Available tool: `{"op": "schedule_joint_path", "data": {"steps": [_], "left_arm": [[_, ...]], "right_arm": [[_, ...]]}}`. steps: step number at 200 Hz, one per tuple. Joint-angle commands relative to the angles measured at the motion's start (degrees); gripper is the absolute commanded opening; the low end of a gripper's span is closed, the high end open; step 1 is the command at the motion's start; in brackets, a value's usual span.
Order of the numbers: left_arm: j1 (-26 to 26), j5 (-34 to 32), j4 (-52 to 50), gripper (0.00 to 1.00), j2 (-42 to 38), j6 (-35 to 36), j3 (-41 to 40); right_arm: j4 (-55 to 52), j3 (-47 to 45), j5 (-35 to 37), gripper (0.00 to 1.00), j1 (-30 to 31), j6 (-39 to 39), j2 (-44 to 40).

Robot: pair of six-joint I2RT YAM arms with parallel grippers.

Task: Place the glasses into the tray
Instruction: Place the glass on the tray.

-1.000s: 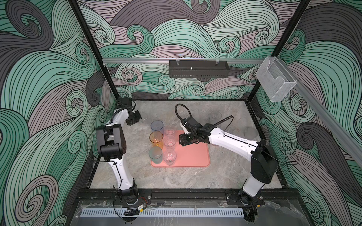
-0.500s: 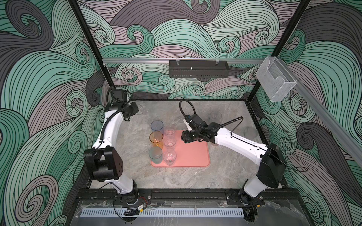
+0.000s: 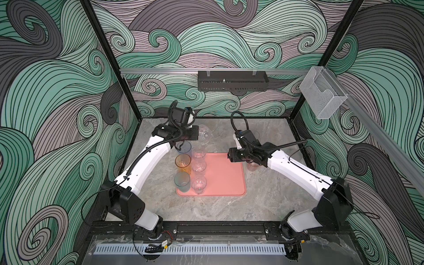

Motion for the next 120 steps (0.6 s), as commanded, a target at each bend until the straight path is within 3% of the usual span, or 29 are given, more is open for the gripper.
{"op": "schedule_joint_path", "data": {"steps": [1, 44, 83, 120], "left_arm": [[-2.87, -0.92, 0.12, 0.0, 3.18, 0.84, 0.15], [-6.31, -0.86, -0.6, 0.0, 10.48, 2.15, 1.1], [-7.15, -1.97, -6.31, 0.0, 17.95, 2.85, 5.08], [-7.63, -3.85, -5.64, 0.0, 21.15, 3.37, 4.36]], "right_arm": [[-0.61, -1.6, 1.0, 0.58, -1.75, 0.8, -2.28], [-0.38, -3.53, 0.74, 0.58, -3.55, 0.84, -3.38], [0.19, -3.95, -0.61, 0.58, -3.69, 0.84, -2.46], [1.04, -4.3, -1.1, 0.58, -3.62, 0.96, -1.96]]}}
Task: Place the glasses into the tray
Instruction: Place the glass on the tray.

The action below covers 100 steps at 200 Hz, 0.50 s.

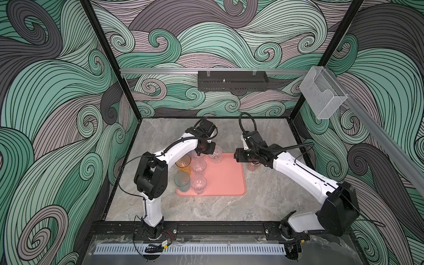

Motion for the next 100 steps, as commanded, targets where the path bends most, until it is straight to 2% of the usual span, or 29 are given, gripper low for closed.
{"op": "schedule_joint_path", "data": {"steps": [1, 100], "left_arm": [[-0.43, -2.09, -1.25, 0.0, 0.72, 0.92, 2.1], [-0.76, -6.14, 0.05, 0.0, 7.75, 1.07, 5.54]], "right_arm": [[0.77, -0.73, -0.82, 0.58, -0.1, 0.34, 0.44], [1.89, -1.97, -0.9, 0.58, -0.18, -0.1, 1.15]]}}
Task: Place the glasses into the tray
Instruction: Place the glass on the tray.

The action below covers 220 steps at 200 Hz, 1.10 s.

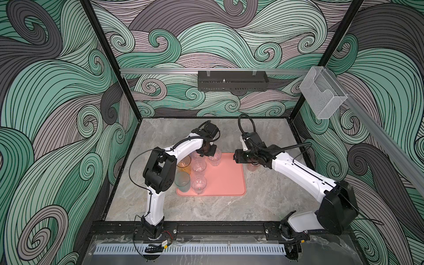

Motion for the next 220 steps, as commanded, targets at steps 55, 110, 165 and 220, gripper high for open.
{"op": "schedule_joint_path", "data": {"steps": [55, 110, 165, 220], "left_arm": [[-0.54, -2.09, -1.6, 0.02, 2.83, 0.41, 4.89], [-0.86, -0.29, -4.11, 0.24, 0.48, 1.35, 10.1], [-0.93, -2.34, -3.94, 0.32, -9.9, 2.23, 9.96], [2.42, -16.2, 15.63, 0.64, -30.39, 11.67, -12.17]], "right_arm": [[1.61, -1.23, -0.14, 0.58, -0.17, -0.14, 0.73], [2.04, -1.01, -0.73, 0.58, -0.1, -0.21, 1.41], [0.39, 1.67, -3.0, 0.58, 0.23, -1.0, 3.96], [-0.82, 8.12, -4.25, 0.59, 2.94, -2.17, 8.44]]}}
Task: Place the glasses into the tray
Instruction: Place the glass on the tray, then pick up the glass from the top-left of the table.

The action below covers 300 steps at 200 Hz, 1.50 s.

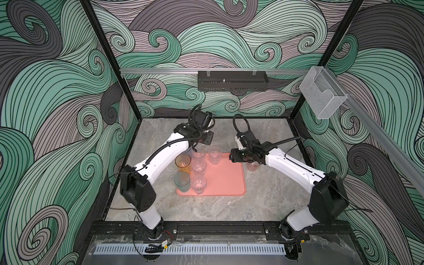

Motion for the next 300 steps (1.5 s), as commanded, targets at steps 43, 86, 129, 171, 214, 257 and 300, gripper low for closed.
{"op": "schedule_joint_path", "data": {"steps": [43, 86, 129, 171, 214, 257, 300], "left_arm": [[14.13, -6.57, 10.07, 0.7, -12.35, 0.95, -12.71], [25.94, 0.23, 7.6, 0.67, -11.49, -4.68, -13.81], [34.87, 9.32, 6.35, 0.65, -10.08, -11.17, -15.68], [43.37, 19.69, 7.15, 0.65, -7.0, -16.9, -19.0], [46.48, 29.46, 3.97, 0.65, -1.26, -16.42, -16.91], [46.48, 30.26, 6.56, 0.64, -0.57, -15.41, -17.64], [46.17, 33.06, 8.65, 0.62, 1.15, -14.89, -15.85]], "right_arm": [[-0.89, 6.91, -0.36, 0.59, 3.98, -1.64, 4.68], [-0.77, 8.78, 0.54, 0.59, 6.46, -3.12, 5.81], [0.36, 9.28, -1.18, 0.59, 8.14, -3.39, 6.52], [-0.22, 11.03, -2.27, 0.6, 8.76, -6.14, 6.7], [0.08, 12.18, -2.52, 0.63, 8.77, -7.35, 6.56], [-1.27, 12.8, -1.84, 0.64, 8.62, -8.39, 6.61], [-0.12, 10.16, -2.94, 0.64, 6.06, -5.05, 4.82]]}}
